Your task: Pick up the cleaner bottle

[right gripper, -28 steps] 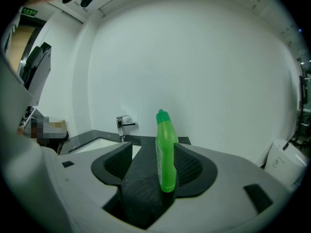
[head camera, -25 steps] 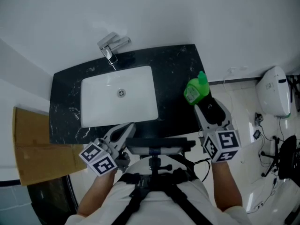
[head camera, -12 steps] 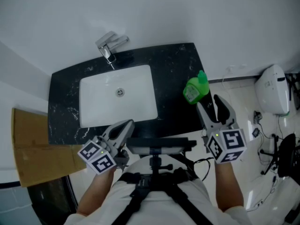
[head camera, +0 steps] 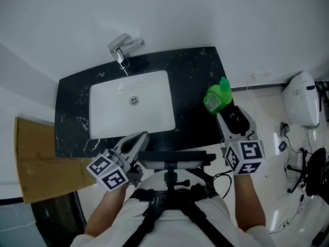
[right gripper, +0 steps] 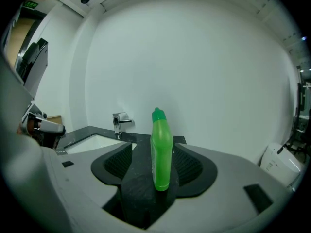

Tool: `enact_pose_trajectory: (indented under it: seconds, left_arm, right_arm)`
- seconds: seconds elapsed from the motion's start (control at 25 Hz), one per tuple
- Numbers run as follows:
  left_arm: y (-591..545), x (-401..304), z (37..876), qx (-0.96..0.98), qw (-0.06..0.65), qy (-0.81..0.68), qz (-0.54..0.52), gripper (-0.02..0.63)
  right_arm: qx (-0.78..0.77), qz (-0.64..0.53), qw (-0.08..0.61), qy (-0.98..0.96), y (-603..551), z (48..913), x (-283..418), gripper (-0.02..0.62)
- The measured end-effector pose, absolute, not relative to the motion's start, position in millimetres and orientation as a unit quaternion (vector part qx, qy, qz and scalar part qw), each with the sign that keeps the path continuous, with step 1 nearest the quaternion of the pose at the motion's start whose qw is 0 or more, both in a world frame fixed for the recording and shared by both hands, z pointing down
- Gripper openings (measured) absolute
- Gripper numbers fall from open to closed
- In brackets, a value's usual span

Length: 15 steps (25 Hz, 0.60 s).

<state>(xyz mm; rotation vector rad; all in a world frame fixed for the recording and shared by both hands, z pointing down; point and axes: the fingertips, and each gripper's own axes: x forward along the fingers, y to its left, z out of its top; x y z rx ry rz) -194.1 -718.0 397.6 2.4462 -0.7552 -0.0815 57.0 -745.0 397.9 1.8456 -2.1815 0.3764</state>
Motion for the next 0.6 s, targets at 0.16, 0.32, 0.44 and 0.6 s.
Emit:
enact_pose_trajectory:
  seconds: [0.16, 0.32, 0.44, 0.6]
  left_arm:
    - [-717, -194, 399, 0.915, 0.288, -0.281, -0.028, 0.000]
    - [-717, -192, 400, 0.915, 0.290, -0.280, -0.026, 0.000]
    - [-718, -190, 400, 0.915, 0.290, -0.280, -0.024, 0.000]
    - [-719, -189, 399, 0.914, 0.291, -0.281, -0.022, 0.000]
  right_arm:
    - [0.635, 0.139, 0.138, -0.747, -747, 418, 58, 0.275]
    - [0.637, 0.150, 0.151, -0.741, -750, 439, 62, 0.275]
    - [0.638, 0.156, 0.157, -0.738, -752, 451, 64, 0.275]
    - [0.637, 0.163, 0.163, -0.736, -755, 463, 66, 0.275]
